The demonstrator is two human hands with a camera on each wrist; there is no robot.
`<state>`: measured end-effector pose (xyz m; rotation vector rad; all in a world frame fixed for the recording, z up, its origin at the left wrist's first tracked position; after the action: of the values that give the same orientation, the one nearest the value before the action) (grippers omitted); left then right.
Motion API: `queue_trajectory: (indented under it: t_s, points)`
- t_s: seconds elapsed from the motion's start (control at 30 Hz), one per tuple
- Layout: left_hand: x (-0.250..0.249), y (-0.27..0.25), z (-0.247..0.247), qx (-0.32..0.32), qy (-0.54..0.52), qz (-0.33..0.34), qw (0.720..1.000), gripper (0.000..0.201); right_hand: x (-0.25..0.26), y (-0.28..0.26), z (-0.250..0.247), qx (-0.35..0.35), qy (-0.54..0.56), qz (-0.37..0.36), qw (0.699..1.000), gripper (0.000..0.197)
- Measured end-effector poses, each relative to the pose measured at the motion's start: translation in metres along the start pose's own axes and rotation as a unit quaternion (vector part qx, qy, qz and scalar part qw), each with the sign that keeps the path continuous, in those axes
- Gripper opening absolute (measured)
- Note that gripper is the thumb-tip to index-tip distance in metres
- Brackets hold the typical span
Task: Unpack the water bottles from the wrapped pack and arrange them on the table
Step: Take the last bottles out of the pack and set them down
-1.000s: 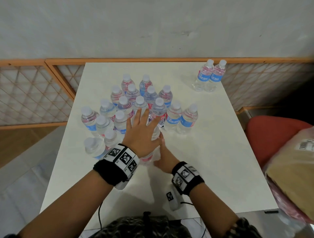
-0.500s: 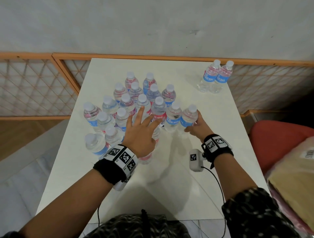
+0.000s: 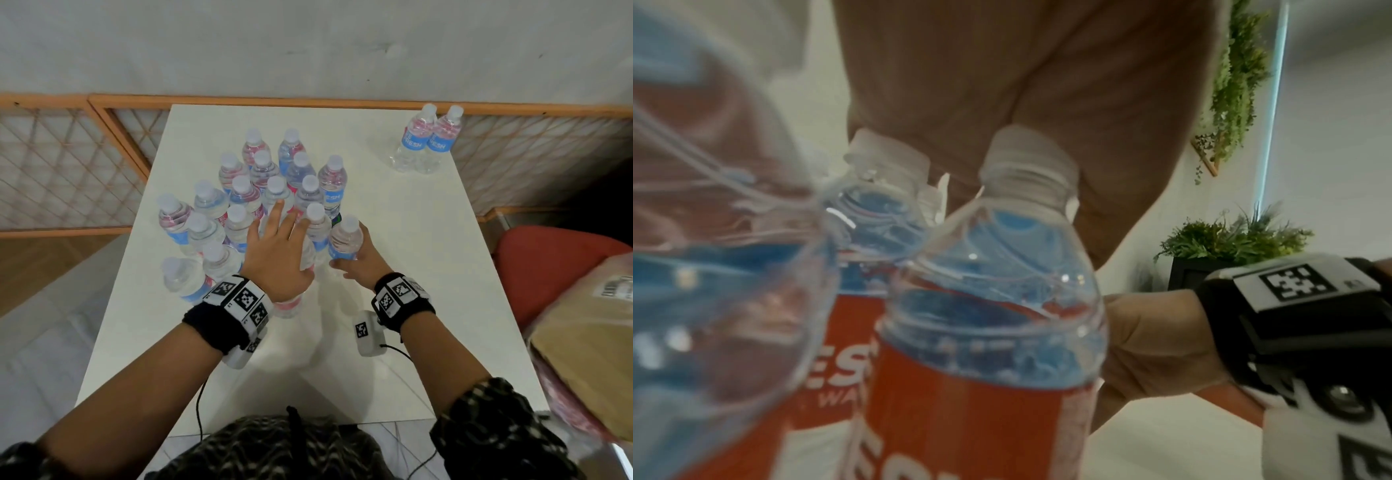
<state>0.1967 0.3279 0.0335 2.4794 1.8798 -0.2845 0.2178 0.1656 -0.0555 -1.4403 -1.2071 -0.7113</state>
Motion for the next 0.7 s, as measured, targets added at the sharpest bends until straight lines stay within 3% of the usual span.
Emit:
queue_trajectory:
  t_s: [0.2,0.37,0.5,0.63,0.7]
  points:
    - [-0.002,0.001,-0.004,-0.035,-0.071,0.005,0.997,0.093,0.0,0.015,0.0,-0.041,-0.059,-0.003,0.997,0.08]
    - [-0.013,0.012,0.003,0.005,0.001,0.031,0.999,0.086,0.009,0.032,-0.016,-0.119,-0.161,0.001,0.98,0.081]
    - [-0.01,0.013,0.007,-0.009,-0.001,0.024,1.0,0.084,0.029,0.031,-0.008,-0.128,-0.129,-0.012,0.983,0.07]
    - [-0.011,0.011,0.007,-0.02,0.002,0.026,0.999,0.083,0.046,0.028,-0.008,-0.111,-0.085,-0.043,0.989,0.087]
    - [-0.012,0.011,0.007,-0.014,-0.001,0.02,1.0,0.082,0.061,0.023,-0.012,-0.112,-0.07,-0.091,0.987,0.086]
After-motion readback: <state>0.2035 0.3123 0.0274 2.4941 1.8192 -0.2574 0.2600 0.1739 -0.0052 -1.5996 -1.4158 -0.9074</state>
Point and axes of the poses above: each hand's wrist, its own y-axis towards the middle knuckle, its own z-axis out of the palm, x = y × z, the point moved 6 cm from there along y, towards the middle knuckle, and after that the axes turned 2 degrees about -y, right-handed, at the moved point
